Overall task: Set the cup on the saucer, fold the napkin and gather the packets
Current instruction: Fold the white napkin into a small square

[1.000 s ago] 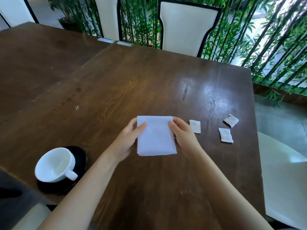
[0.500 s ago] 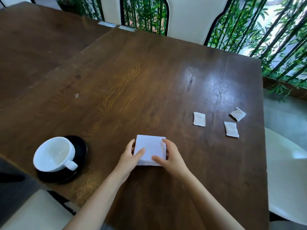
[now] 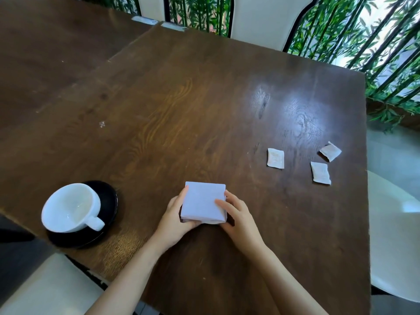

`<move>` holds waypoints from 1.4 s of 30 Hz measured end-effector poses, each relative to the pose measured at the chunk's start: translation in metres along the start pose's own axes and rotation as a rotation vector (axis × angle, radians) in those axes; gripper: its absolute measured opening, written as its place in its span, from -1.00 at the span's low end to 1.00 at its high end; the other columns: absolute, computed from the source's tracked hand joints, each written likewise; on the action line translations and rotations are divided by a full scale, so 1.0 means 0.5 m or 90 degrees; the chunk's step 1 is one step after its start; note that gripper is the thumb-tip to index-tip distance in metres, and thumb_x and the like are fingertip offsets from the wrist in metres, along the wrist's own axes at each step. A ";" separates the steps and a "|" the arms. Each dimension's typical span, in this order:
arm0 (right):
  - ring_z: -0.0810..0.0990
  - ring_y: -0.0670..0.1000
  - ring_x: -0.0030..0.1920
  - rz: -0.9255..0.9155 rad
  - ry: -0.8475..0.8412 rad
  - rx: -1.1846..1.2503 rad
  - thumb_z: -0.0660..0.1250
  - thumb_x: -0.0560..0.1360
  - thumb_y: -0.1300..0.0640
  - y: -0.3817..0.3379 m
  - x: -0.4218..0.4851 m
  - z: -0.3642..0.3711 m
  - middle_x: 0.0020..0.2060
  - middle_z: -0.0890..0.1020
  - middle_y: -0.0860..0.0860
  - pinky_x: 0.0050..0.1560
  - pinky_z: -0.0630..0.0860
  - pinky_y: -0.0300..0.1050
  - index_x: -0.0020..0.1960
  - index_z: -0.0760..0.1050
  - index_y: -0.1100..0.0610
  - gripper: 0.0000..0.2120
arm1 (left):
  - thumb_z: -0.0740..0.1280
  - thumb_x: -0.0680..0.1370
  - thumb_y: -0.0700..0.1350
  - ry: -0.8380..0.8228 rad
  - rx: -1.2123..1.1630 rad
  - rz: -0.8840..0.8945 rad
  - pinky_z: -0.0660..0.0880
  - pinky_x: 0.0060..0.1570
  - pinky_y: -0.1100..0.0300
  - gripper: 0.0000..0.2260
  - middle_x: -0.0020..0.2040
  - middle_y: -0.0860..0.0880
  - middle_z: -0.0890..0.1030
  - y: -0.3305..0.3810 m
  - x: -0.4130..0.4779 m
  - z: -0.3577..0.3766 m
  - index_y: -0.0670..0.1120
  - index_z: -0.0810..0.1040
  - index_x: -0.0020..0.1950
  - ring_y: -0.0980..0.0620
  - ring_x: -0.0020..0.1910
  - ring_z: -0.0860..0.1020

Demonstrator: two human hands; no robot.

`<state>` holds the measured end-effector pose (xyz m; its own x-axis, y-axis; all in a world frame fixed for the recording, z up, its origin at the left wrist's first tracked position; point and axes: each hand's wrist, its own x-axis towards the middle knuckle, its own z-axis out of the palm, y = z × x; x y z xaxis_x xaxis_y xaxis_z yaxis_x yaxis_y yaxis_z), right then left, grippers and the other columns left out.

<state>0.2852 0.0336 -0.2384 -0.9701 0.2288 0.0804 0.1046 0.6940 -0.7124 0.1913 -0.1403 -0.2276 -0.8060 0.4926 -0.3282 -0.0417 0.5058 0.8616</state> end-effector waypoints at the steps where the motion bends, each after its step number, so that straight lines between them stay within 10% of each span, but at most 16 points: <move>1: 0.26 -0.08 0.36 -0.001 -0.006 -0.002 0.40 0.46 0.12 0.003 -0.001 0.000 0.38 0.26 -0.15 0.32 0.23 -0.29 0.31 0.45 0.06 -0.57 | 0.48 0.41 -0.10 0.001 0.008 0.002 0.26 0.19 0.32 -0.20 0.40 0.03 0.25 -0.003 0.002 0.000 0.12 0.06 0.50 0.25 0.20 0.29; 6: 0.21 -0.09 0.35 0.021 -0.026 0.004 0.43 0.40 -0.09 -0.001 -0.005 0.000 0.40 0.29 -0.09 0.29 0.20 -0.37 0.32 0.40 0.01 -0.46 | 0.49 0.39 -0.08 0.017 0.028 0.013 0.27 0.18 0.32 -0.19 0.38 0.04 0.27 -0.014 0.008 0.003 0.12 0.08 0.49 0.25 0.19 0.30; 23: 0.61 0.13 -0.06 -0.020 0.096 -0.156 0.47 0.39 0.26 0.001 -0.010 0.006 0.10 0.65 0.12 -0.06 0.62 0.03 0.02 0.64 0.17 -0.79 | 0.47 0.36 0.12 0.001 0.005 -0.021 0.44 0.10 0.27 -0.22 0.38 0.06 0.23 -0.012 0.006 0.001 0.17 0.11 0.47 0.08 0.22 0.40; 29: 0.24 -0.04 0.43 0.071 0.094 -0.028 0.19 0.52 0.03 -0.013 -0.006 -0.003 0.44 0.33 -0.02 0.41 0.20 -0.11 0.41 0.32 0.05 -0.55 | 0.03 0.57 0.17 0.306 0.414 0.120 0.39 0.25 -0.04 -0.48 0.40 -0.15 0.37 0.033 -0.010 0.029 -0.08 0.27 0.44 -0.14 0.33 0.38; 34: -0.10 -0.03 0.54 0.021 -0.057 -0.232 -0.05 0.62 0.02 -0.038 0.087 0.036 0.55 0.04 0.02 0.51 -0.22 -0.06 0.53 0.01 0.12 -0.49 | -0.09 0.63 0.01 0.179 0.466 0.111 -0.10 0.49 -0.06 -0.54 0.55 -0.08 0.07 0.026 0.033 0.077 -0.07 0.05 0.51 -0.01 0.53 -0.02; 42: -0.22 -0.04 0.52 -0.010 -0.142 -0.366 -0.23 0.57 -0.17 0.018 0.088 0.055 0.54 -0.10 0.00 0.53 -0.24 0.03 0.54 -0.10 0.10 -0.38 | -0.16 0.59 0.08 0.147 0.584 0.066 0.01 0.46 -0.16 -0.47 0.53 -0.09 0.03 -0.016 0.038 0.084 -0.14 0.03 0.51 -0.03 0.52 0.02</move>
<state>0.2376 0.0313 -0.2607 -0.9885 0.1099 -0.1039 0.1304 0.9674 -0.2172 0.2013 -0.1052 -0.2568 -0.8804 0.4641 -0.0973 0.4377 0.8743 0.2097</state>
